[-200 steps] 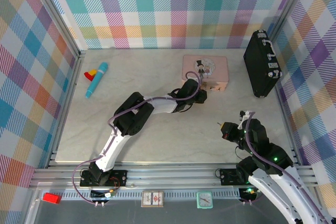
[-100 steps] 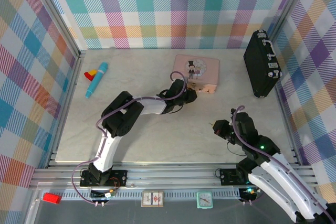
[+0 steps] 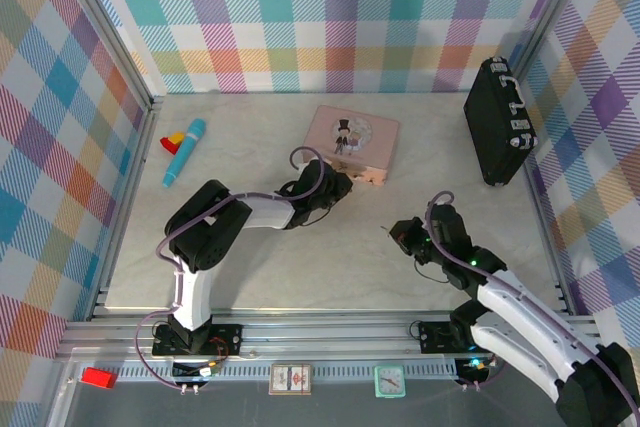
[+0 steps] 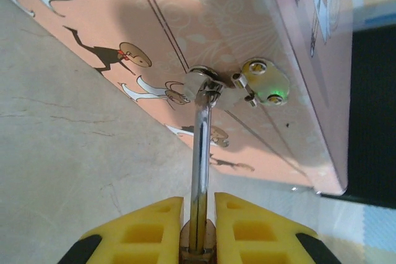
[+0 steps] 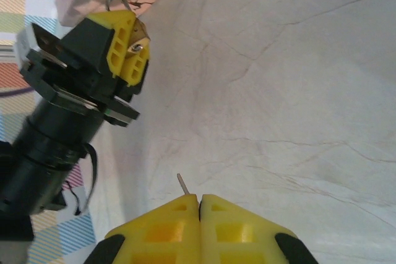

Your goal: Unlock a padlock with a key

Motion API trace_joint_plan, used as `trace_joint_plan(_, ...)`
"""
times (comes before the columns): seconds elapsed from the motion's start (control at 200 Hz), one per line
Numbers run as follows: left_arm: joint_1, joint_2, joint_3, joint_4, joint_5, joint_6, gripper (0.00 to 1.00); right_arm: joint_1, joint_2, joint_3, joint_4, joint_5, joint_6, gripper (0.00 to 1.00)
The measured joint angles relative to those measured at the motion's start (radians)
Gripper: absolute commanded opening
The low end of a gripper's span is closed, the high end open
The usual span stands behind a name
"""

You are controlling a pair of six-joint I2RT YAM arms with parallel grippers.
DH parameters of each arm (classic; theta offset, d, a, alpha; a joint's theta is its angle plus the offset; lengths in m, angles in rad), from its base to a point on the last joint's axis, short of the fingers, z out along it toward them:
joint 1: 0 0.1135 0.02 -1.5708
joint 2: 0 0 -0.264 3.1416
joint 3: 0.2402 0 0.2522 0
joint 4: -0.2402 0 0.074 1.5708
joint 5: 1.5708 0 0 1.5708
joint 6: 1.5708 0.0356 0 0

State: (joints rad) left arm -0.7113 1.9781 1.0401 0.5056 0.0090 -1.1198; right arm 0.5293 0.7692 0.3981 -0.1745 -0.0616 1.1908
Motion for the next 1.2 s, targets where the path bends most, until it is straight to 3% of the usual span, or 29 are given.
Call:
trace_joint_plan(0.82,-0.034,-0.104,-0.093,-0.016,-0.037,-0.193,0.0,0.037,0.446,0.019,0.45,-0.06,0.188,0.0)
trace_joint_plan(1.2,-0.069,-0.108,-0.09,-0.035,-0.049,-0.219,0.0,0.04,0.492,0.034,0.554,-0.052,0.244,0.0)
